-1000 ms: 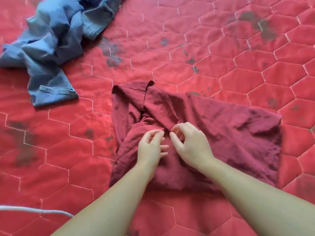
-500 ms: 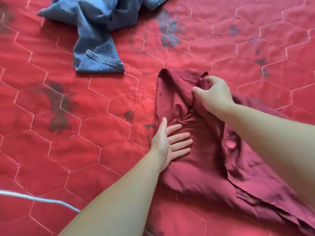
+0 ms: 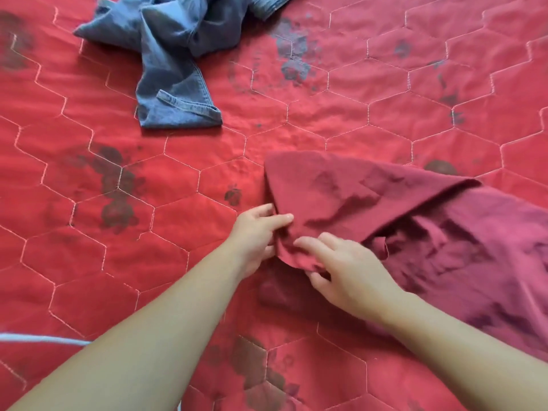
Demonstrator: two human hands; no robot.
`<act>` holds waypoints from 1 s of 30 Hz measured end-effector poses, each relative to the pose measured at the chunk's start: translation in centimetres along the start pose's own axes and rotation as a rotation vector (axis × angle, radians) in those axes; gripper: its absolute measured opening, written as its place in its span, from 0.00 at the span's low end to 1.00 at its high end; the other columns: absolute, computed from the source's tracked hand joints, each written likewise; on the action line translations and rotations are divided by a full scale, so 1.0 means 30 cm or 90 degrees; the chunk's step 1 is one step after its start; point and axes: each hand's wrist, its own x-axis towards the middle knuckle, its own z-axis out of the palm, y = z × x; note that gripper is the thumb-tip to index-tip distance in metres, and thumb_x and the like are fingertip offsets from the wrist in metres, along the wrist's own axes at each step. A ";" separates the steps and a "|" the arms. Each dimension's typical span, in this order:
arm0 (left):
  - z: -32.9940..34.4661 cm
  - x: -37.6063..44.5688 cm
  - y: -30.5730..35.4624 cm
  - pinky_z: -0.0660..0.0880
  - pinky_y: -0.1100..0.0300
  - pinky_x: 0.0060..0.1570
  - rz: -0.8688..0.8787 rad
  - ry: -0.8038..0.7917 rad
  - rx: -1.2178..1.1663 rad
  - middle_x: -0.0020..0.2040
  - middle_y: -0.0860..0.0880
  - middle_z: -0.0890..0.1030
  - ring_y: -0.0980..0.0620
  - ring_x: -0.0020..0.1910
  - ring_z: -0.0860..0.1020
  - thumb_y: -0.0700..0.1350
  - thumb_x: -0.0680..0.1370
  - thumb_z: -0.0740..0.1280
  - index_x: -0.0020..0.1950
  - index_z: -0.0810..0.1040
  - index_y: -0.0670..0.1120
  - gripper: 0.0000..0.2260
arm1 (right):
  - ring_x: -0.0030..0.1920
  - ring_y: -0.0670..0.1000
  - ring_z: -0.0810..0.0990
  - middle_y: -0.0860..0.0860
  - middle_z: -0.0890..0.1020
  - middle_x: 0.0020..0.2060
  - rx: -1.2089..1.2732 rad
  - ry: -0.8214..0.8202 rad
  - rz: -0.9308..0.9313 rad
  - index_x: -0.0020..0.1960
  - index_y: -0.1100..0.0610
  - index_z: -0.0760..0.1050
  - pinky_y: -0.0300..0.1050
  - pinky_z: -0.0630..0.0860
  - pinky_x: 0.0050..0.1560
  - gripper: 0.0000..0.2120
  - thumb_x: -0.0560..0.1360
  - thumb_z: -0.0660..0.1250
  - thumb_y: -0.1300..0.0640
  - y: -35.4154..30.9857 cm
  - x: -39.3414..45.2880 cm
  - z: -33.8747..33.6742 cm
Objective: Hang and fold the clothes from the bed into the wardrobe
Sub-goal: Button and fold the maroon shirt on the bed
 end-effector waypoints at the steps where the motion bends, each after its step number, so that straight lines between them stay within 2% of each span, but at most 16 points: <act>1: -0.015 0.003 0.005 0.77 0.62 0.35 0.005 0.014 -0.061 0.45 0.47 0.84 0.51 0.38 0.80 0.38 0.77 0.68 0.51 0.80 0.45 0.05 | 0.41 0.55 0.78 0.50 0.77 0.44 -0.013 0.040 0.029 0.60 0.51 0.74 0.50 0.75 0.38 0.23 0.66 0.70 0.51 0.003 -0.007 -0.018; 2: -0.030 0.009 0.011 0.78 0.62 0.35 0.010 0.028 -0.141 0.46 0.47 0.83 0.52 0.37 0.80 0.38 0.77 0.67 0.53 0.79 0.45 0.06 | 0.45 0.56 0.77 0.51 0.77 0.47 -0.031 0.077 0.072 0.61 0.52 0.74 0.51 0.74 0.41 0.26 0.65 0.72 0.48 0.014 -0.021 -0.037; 4: -0.060 0.028 0.011 0.80 0.56 0.41 0.016 0.041 -0.262 0.52 0.46 0.82 0.50 0.42 0.81 0.40 0.79 0.65 0.61 0.77 0.46 0.12 | 0.48 0.57 0.74 0.53 0.75 0.51 -0.072 0.125 0.200 0.60 0.52 0.75 0.52 0.71 0.45 0.30 0.62 0.76 0.43 0.062 -0.070 -0.060; 6: -0.060 0.019 -0.004 0.81 0.55 0.44 -0.019 0.025 -0.287 0.57 0.47 0.82 0.50 0.48 0.82 0.45 0.79 0.66 0.63 0.78 0.45 0.14 | 0.47 0.59 0.74 0.54 0.75 0.49 -0.137 0.086 0.328 0.58 0.53 0.74 0.53 0.71 0.46 0.31 0.60 0.77 0.40 0.106 -0.142 -0.057; 7: -0.049 0.007 -0.016 0.81 0.57 0.42 -0.049 0.029 -0.239 0.55 0.48 0.83 0.51 0.48 0.82 0.47 0.78 0.68 0.61 0.79 0.46 0.13 | 0.46 0.59 0.75 0.53 0.75 0.48 -0.177 0.041 0.362 0.57 0.53 0.74 0.54 0.71 0.46 0.30 0.61 0.76 0.40 0.120 -0.181 -0.043; 9: -0.021 -0.020 -0.041 0.80 0.58 0.38 -0.082 0.043 -0.086 0.50 0.50 0.84 0.53 0.45 0.81 0.47 0.75 0.72 0.55 0.80 0.47 0.09 | 0.44 0.60 0.77 0.52 0.76 0.43 -0.203 -0.013 0.370 0.54 0.54 0.74 0.53 0.71 0.44 0.22 0.66 0.74 0.43 0.136 -0.241 -0.012; 11: 0.000 -0.035 -0.056 0.81 0.55 0.39 -0.063 0.064 -0.016 0.49 0.47 0.83 0.51 0.44 0.81 0.42 0.75 0.72 0.52 0.80 0.46 0.06 | 0.42 0.61 0.80 0.53 0.79 0.40 -0.131 0.031 0.378 0.52 0.54 0.74 0.54 0.72 0.42 0.13 0.69 0.72 0.54 0.147 -0.255 -0.007; 13: 0.005 -0.047 -0.049 0.81 0.55 0.37 -0.022 0.096 -0.038 0.48 0.46 0.83 0.51 0.42 0.81 0.40 0.77 0.69 0.53 0.78 0.46 0.06 | 0.41 0.61 0.81 0.54 0.81 0.39 -0.047 0.110 0.364 0.49 0.55 0.76 0.55 0.75 0.41 0.07 0.71 0.68 0.61 0.154 -0.254 -0.030; 15: 0.000 -0.061 -0.025 0.80 0.58 0.33 0.003 0.114 -0.092 0.44 0.48 0.82 0.54 0.36 0.81 0.41 0.78 0.68 0.58 0.76 0.46 0.09 | 0.42 0.61 0.81 0.55 0.81 0.40 -0.017 0.197 0.331 0.48 0.57 0.78 0.57 0.77 0.42 0.07 0.71 0.64 0.61 0.158 -0.267 -0.078; 17: -0.010 -0.080 -0.012 0.78 0.61 0.29 0.014 0.112 -0.127 0.41 0.49 0.81 0.55 0.32 0.81 0.41 0.79 0.67 0.59 0.74 0.47 0.10 | 0.44 0.56 0.78 0.54 0.81 0.42 0.015 0.274 0.345 0.49 0.58 0.77 0.54 0.75 0.45 0.09 0.71 0.62 0.61 0.165 -0.308 -0.137; 19: -0.012 -0.107 -0.022 0.77 0.63 0.28 0.002 0.093 -0.114 0.41 0.50 0.80 0.55 0.31 0.81 0.40 0.79 0.67 0.56 0.74 0.47 0.07 | 0.43 0.52 0.75 0.53 0.80 0.42 0.017 0.307 0.375 0.49 0.58 0.76 0.50 0.72 0.46 0.08 0.71 0.61 0.61 0.165 -0.374 -0.187; 21: -0.005 -0.136 -0.060 0.77 0.63 0.29 -0.021 0.072 -0.069 0.41 0.50 0.81 0.55 0.31 0.83 0.40 0.80 0.66 0.51 0.75 0.47 0.03 | 0.42 0.53 0.76 0.52 0.80 0.41 -0.018 0.242 0.402 0.48 0.57 0.76 0.49 0.72 0.42 0.07 0.72 0.64 0.63 0.153 -0.457 -0.191; 25: 0.016 -0.181 -0.165 0.78 0.58 0.36 -0.063 0.076 0.016 0.39 0.49 0.80 0.51 0.35 0.81 0.39 0.80 0.66 0.45 0.74 0.46 0.05 | 0.38 0.58 0.78 0.46 0.73 0.36 -0.040 0.042 0.421 0.46 0.52 0.74 0.49 0.74 0.37 0.14 0.65 0.72 0.65 0.134 -0.556 -0.130; 28: 0.016 -0.190 -0.220 0.78 0.59 0.37 -0.054 0.105 0.041 0.39 0.50 0.80 0.52 0.36 0.80 0.41 0.80 0.66 0.45 0.75 0.47 0.04 | 0.48 0.59 0.75 0.51 0.72 0.47 -0.047 0.071 0.511 0.54 0.54 0.73 0.54 0.74 0.48 0.22 0.62 0.75 0.62 0.134 -0.577 -0.091; 30: 0.011 -0.186 -0.238 0.77 0.60 0.36 -0.046 0.123 0.033 0.40 0.50 0.80 0.53 0.36 0.80 0.42 0.80 0.66 0.45 0.76 0.48 0.04 | 0.51 0.60 0.73 0.53 0.71 0.50 -0.033 0.119 0.599 0.57 0.55 0.71 0.56 0.71 0.54 0.24 0.63 0.72 0.65 0.144 -0.579 -0.067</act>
